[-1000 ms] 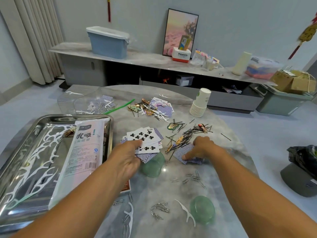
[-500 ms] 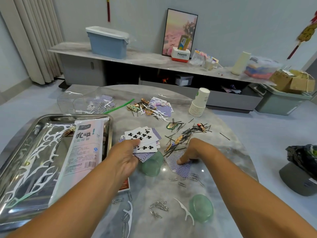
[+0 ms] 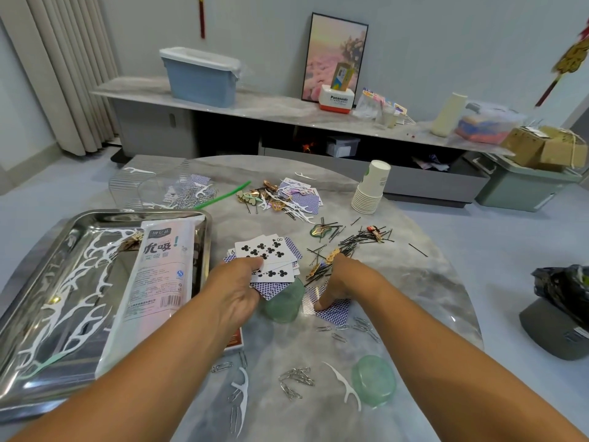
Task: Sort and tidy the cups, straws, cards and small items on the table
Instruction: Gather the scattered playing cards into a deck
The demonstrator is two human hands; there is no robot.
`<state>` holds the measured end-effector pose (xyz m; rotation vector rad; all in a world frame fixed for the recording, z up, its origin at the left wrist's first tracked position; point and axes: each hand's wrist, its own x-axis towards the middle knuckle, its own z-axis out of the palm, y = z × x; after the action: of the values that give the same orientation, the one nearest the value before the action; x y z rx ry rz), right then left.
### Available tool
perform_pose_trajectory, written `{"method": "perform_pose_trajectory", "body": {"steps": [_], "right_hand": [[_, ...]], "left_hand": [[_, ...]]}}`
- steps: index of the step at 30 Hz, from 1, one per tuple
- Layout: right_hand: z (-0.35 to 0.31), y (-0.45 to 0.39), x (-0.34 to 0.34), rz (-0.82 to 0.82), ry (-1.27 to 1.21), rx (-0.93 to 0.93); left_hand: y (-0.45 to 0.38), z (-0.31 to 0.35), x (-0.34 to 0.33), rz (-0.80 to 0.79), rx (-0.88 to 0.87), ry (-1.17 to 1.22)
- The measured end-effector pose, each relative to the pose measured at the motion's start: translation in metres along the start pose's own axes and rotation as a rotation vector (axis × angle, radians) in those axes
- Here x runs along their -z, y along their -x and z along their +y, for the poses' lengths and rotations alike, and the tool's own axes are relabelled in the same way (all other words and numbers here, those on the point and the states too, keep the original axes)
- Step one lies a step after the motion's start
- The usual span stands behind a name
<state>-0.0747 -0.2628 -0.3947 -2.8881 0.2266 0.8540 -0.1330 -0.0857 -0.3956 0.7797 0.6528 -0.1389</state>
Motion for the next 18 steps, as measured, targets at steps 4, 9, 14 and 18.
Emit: {"method": "perform_pose_trajectory", "body": {"steps": [4, 9, 14, 18], "right_hand": [[-0.001, 0.0, -0.001, -0.023, 0.076, 0.009], [-0.004, 0.005, -0.005, 0.014, 0.158, 0.03], [0.003, 0.013, -0.008, -0.011, 0.069, 0.054], [0.012, 0.012, -0.007, -0.017, 0.075, 0.089]], "left_hand": [[0.001, 0.001, 0.0, -0.003, -0.004, 0.007], [0.001, 0.001, 0.0, -0.008, -0.009, 0.004], [0.003, 0.001, 0.0, -0.015, -0.005, -0.004], [0.005, 0.002, 0.0, -0.021, -0.004, 0.003]]}}
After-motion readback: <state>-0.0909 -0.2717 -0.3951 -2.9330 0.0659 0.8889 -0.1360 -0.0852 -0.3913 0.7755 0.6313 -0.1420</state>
